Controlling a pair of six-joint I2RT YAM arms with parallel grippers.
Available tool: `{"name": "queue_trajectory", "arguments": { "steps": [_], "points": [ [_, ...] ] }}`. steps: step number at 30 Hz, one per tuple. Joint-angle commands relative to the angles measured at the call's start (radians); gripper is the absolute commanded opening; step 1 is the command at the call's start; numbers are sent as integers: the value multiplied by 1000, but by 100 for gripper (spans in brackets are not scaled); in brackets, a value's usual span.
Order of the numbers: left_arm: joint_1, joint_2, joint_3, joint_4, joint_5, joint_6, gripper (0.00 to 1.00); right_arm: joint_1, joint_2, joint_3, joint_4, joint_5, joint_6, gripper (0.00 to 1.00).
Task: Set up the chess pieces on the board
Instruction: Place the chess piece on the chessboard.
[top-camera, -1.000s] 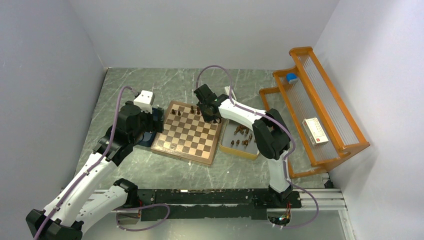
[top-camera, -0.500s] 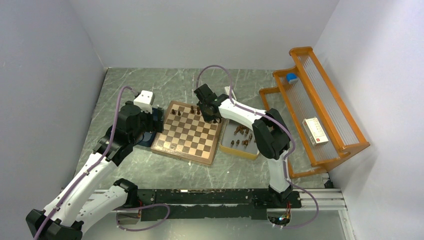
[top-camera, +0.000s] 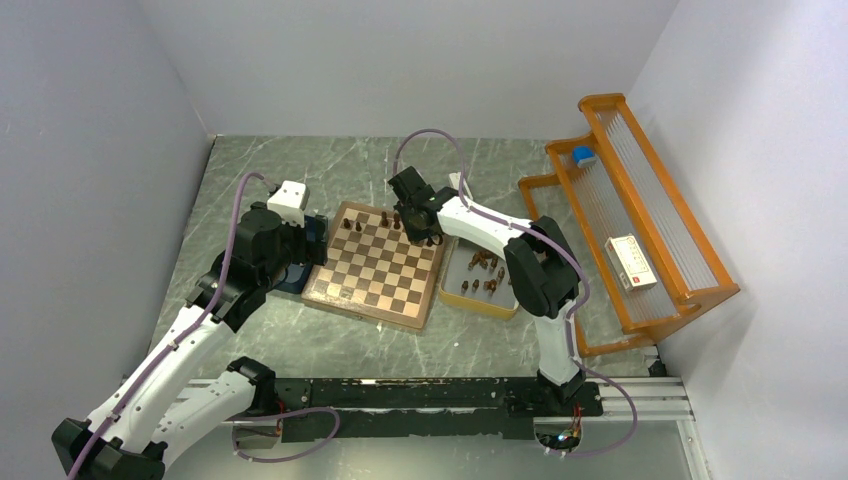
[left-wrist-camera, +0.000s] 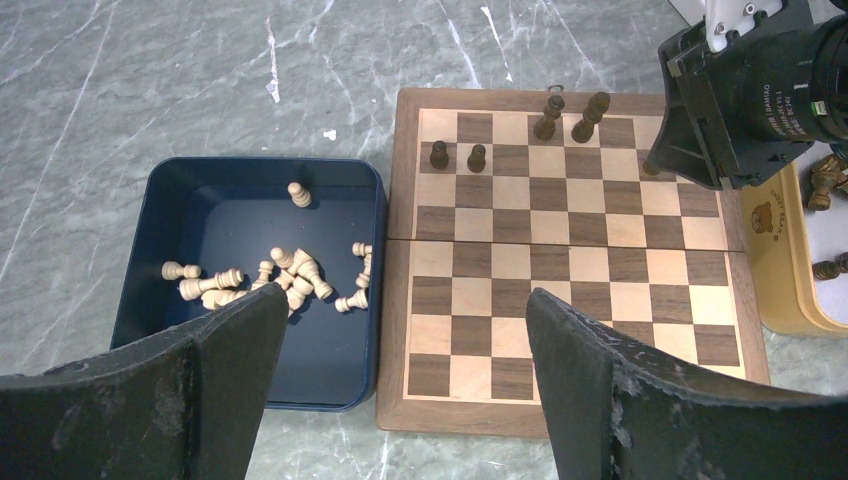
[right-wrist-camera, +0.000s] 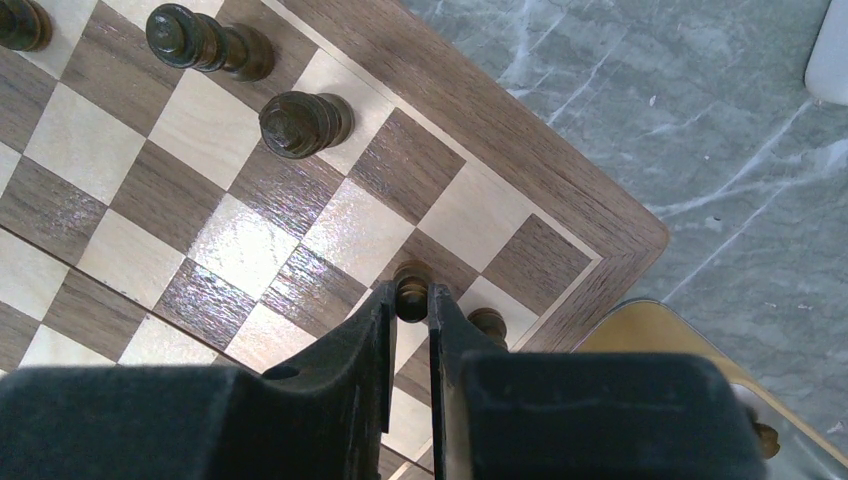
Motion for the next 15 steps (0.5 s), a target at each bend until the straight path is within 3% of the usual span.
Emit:
{"name": "queue_trajectory", "arguments": {
  "steps": [1, 5, 15],
  "points": [
    [-2, -6, 1, 42, -3, 10, 93, -10, 23, 11, -18, 10, 3, 20],
    [-3, -7, 1, 44, 1, 10, 93, -9, 14, 26, -21, -3, 6, 28],
    [-3, -3, 1, 43, 5, 10, 93, -8, -21, 74, -17, -23, -3, 35]
  ]
}}
